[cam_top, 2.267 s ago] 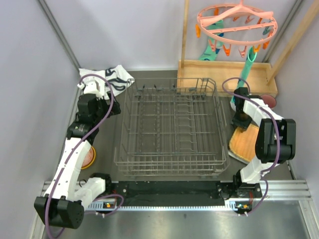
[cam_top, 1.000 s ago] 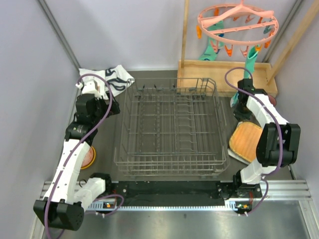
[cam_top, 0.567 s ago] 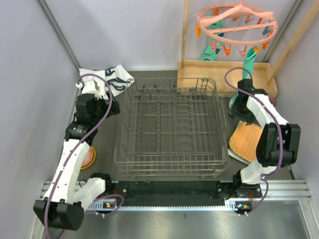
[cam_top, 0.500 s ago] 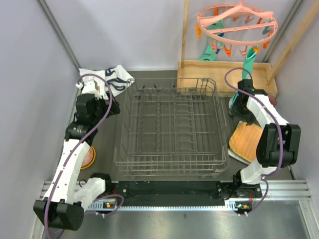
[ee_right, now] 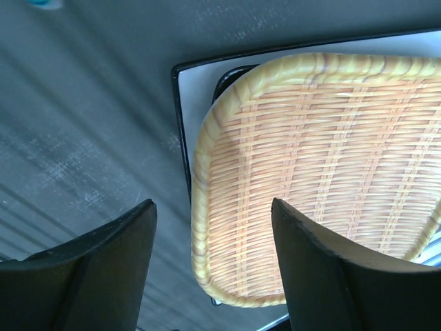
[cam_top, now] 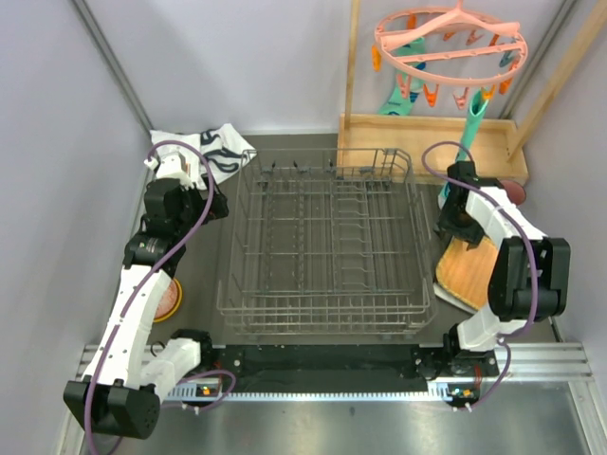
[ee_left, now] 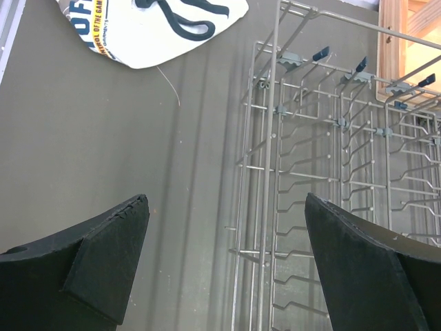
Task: Load the mixed dishes into the dish rack
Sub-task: Grab a plate with the right arm
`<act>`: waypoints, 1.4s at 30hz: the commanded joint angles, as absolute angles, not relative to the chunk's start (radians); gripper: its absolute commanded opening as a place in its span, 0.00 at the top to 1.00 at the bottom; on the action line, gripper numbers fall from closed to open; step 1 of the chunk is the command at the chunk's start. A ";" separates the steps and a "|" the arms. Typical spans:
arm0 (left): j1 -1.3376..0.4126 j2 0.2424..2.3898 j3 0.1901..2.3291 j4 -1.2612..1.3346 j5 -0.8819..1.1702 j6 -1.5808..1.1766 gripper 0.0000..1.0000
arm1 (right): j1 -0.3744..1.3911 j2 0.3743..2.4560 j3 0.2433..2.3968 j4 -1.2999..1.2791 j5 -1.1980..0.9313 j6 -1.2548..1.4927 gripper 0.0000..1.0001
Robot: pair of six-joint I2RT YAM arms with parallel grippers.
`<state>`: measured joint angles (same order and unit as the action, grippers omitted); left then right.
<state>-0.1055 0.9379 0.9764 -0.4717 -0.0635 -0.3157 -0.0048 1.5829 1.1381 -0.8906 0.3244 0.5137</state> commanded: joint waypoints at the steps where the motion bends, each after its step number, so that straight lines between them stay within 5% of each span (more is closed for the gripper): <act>1: -0.106 0.917 0.992 -0.451 -0.044 -0.325 0.01 | 0.046 1.586 1.172 -0.917 0.385 0.497 0.33; 42: -0.106 0.894 0.979 -0.477 -0.081 -0.287 0.01 | 0.080 1.865 1.341 -1.019 0.594 0.485 0.51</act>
